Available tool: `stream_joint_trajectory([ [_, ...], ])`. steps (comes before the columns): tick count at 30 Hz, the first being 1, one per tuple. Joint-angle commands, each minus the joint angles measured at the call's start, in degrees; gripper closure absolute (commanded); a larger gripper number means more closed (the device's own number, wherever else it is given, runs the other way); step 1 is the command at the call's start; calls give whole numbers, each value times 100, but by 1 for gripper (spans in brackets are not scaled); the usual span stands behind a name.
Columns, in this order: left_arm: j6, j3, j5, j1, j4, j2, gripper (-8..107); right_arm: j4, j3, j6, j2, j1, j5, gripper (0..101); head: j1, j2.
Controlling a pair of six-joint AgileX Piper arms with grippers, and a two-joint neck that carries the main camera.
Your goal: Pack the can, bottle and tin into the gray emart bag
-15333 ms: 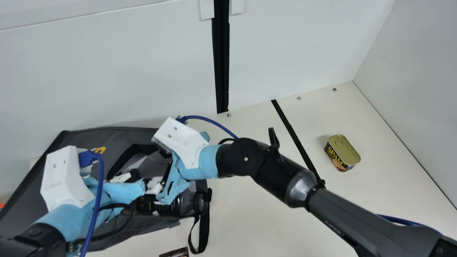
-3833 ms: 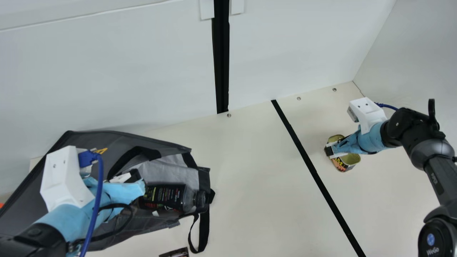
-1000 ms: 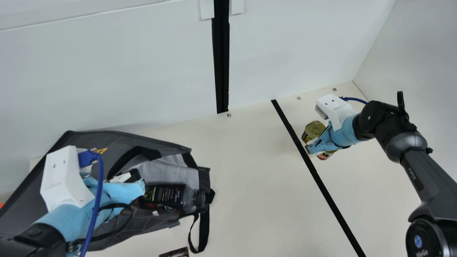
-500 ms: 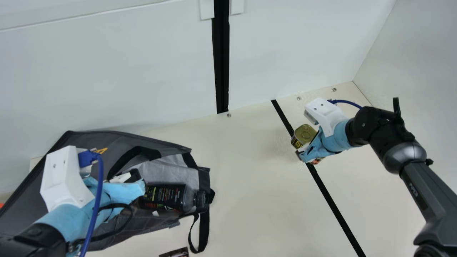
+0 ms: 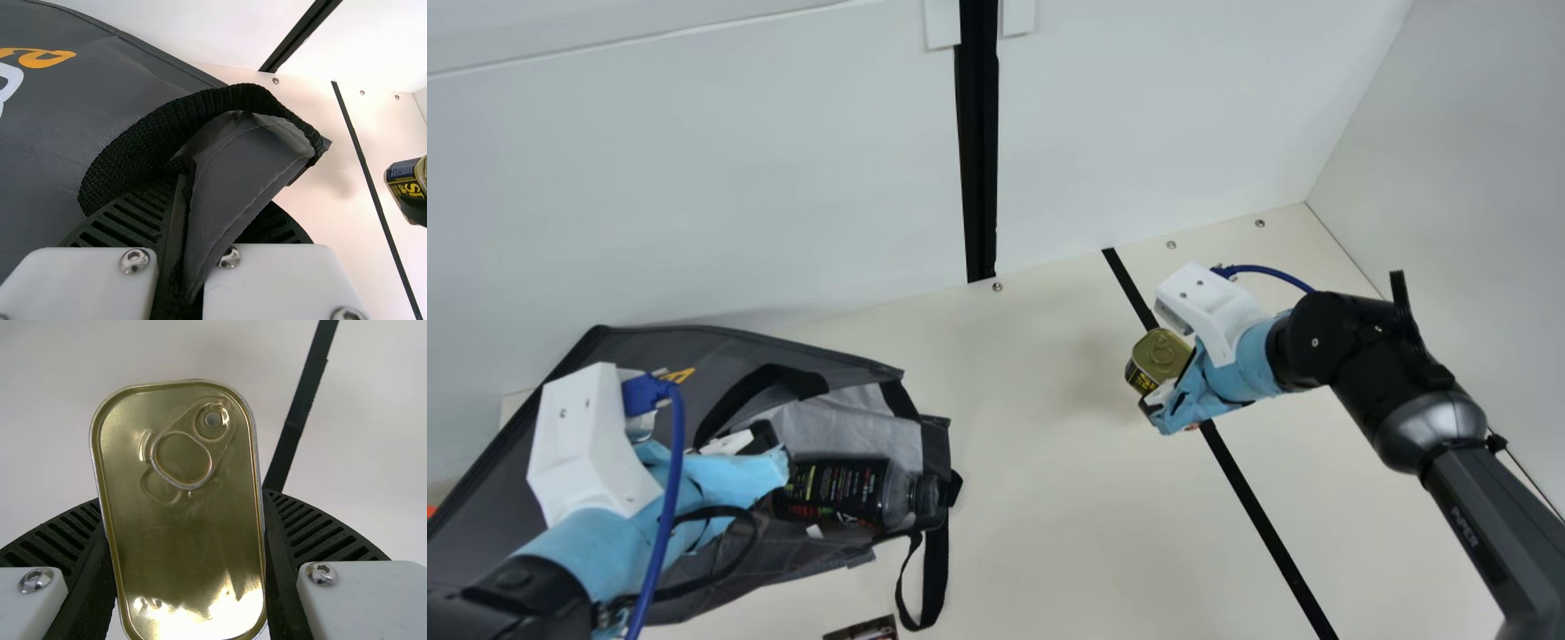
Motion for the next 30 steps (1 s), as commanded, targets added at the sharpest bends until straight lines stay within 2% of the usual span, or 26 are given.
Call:
stream_joint_trajectory([
  [1,0,0,0,0,0,0,89,5,46,21,-52,57,-2,101,-130,-5],
  [30,0,0,0,0,0,0,89,-111,867,461,-1270,1285,246,101,-130,-5],
])
